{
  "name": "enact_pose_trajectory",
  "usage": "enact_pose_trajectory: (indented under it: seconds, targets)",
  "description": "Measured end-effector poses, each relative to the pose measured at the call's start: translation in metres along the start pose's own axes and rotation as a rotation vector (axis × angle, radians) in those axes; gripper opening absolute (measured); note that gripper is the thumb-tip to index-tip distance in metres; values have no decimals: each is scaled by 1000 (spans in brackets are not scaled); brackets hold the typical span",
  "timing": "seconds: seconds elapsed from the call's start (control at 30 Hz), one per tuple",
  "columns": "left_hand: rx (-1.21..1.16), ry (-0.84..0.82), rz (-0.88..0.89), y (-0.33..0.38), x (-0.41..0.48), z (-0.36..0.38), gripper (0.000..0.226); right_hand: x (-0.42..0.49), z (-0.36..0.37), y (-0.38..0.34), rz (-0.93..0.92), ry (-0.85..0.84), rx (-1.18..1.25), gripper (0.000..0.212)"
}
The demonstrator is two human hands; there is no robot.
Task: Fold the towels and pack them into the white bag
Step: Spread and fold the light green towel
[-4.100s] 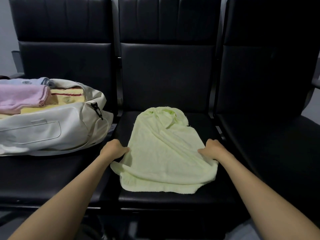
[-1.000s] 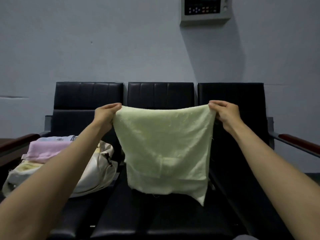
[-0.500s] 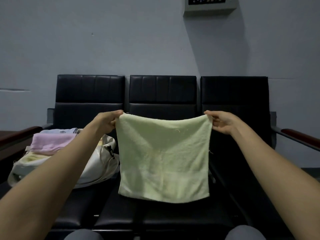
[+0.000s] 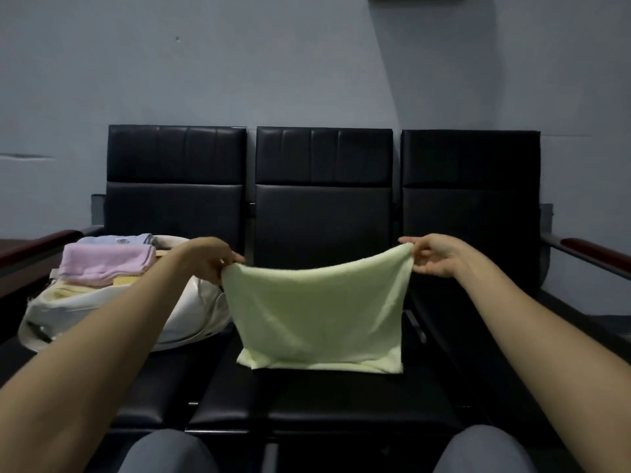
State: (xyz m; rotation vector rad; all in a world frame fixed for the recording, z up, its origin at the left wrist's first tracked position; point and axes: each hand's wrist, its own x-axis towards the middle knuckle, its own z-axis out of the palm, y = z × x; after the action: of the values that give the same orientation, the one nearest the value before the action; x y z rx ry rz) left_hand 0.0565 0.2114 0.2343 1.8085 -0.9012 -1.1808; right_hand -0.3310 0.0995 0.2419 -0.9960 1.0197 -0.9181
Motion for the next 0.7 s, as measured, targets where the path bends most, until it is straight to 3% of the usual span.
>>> enact_pose_trajectory:
  seconds: [0.1,0.2,0.37,0.5,0.6,0.7]
  targets:
    - [101,-62,-117,-18,4,10,13,7,-5,20,100,4,-45,24]
    - [141,-87,-110,-27,-5,25,9,16,-9,37,150,22,-68,2]
    - [211,66,14,-37,4,27,14,23,-17,52,210,37,-269,7]
    - [19,139,236,-40,8,27,15,17,-22,49,229,-87,-421,26]
    - [-157,165,397,-31,4,29,21,12,-12,43,74,-121,-333,36]
    - [-326,218,535,-9,-2,23,31,11,-2,26,-195,-37,-55,41]
